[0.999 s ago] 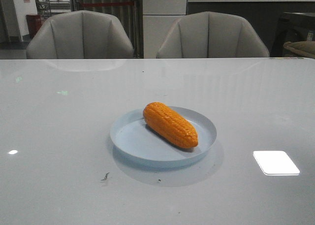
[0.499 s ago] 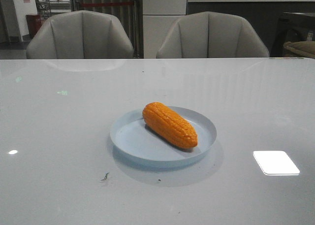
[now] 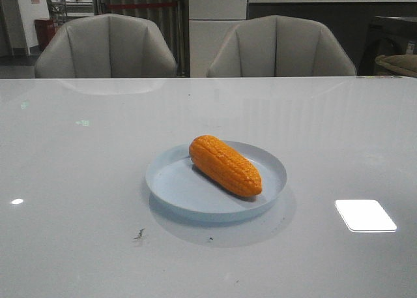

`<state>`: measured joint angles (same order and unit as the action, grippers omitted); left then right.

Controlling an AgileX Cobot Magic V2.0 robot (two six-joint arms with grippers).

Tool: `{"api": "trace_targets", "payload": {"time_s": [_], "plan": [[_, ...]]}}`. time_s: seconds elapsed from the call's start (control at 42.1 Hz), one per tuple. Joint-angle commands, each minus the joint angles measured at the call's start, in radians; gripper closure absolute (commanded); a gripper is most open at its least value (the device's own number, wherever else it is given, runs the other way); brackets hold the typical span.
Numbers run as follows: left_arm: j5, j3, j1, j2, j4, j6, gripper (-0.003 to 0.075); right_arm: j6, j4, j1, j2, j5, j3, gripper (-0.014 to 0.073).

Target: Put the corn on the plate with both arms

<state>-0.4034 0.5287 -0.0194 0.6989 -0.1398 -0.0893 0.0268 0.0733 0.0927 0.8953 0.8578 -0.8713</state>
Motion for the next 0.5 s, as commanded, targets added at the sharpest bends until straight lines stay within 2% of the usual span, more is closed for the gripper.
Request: {"api": "trace_targets", "payload": {"time_s": [0.0, 0.238, 0.476], "plan": [[0.091, 0.028, 0.001, -0.006, -0.01, 0.007, 0.0631, 0.011, 0.006, 0.008, -0.013, -0.051, -0.023, 0.0052], [0.173, 0.004, 0.001, -0.031, -0.014, 0.007, 0.0631, 0.011, 0.006, 0.008, -0.013, -0.051, -0.023, 0.0052], [0.37, -0.141, 0.001, -0.273, -0.01, 0.007, 0.0631, 0.011, 0.006, 0.008, -0.013, -0.051, -0.023, 0.0052]]}}
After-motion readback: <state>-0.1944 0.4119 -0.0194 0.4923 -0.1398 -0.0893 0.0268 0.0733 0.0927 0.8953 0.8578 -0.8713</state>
